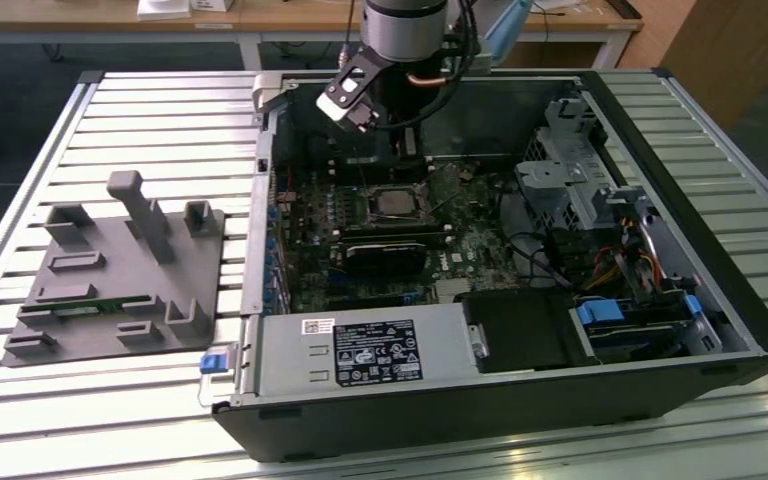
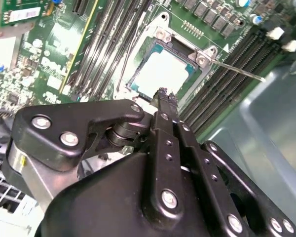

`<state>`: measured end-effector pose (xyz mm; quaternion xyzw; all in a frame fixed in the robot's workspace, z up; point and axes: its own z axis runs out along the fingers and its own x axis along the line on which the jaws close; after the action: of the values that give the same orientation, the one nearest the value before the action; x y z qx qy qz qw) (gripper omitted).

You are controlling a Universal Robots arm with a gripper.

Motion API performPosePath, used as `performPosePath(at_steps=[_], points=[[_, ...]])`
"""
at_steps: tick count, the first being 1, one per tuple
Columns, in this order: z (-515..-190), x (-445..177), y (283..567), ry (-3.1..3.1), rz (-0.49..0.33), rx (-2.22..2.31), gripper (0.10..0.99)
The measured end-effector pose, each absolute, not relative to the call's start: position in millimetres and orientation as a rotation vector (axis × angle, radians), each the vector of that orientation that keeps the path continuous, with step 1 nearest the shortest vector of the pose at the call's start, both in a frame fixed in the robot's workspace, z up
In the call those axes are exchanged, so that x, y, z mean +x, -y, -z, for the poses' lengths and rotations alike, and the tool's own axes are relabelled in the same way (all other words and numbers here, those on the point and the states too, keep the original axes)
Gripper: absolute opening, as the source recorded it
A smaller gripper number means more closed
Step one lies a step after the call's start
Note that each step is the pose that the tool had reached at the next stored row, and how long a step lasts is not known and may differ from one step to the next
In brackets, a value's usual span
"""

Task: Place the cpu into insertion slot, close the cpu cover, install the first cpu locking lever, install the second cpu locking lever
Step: 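Close the cpu cover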

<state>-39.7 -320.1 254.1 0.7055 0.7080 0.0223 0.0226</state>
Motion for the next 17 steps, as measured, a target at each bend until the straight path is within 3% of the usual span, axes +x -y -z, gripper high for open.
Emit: performPosePath(at_steps=[6, 17], points=[[-272, -40, 320, -2.197, -0.08, 2.191, 0.106], [-271, -30, 326, -2.2, -0.092, 2.21, 0.106]])
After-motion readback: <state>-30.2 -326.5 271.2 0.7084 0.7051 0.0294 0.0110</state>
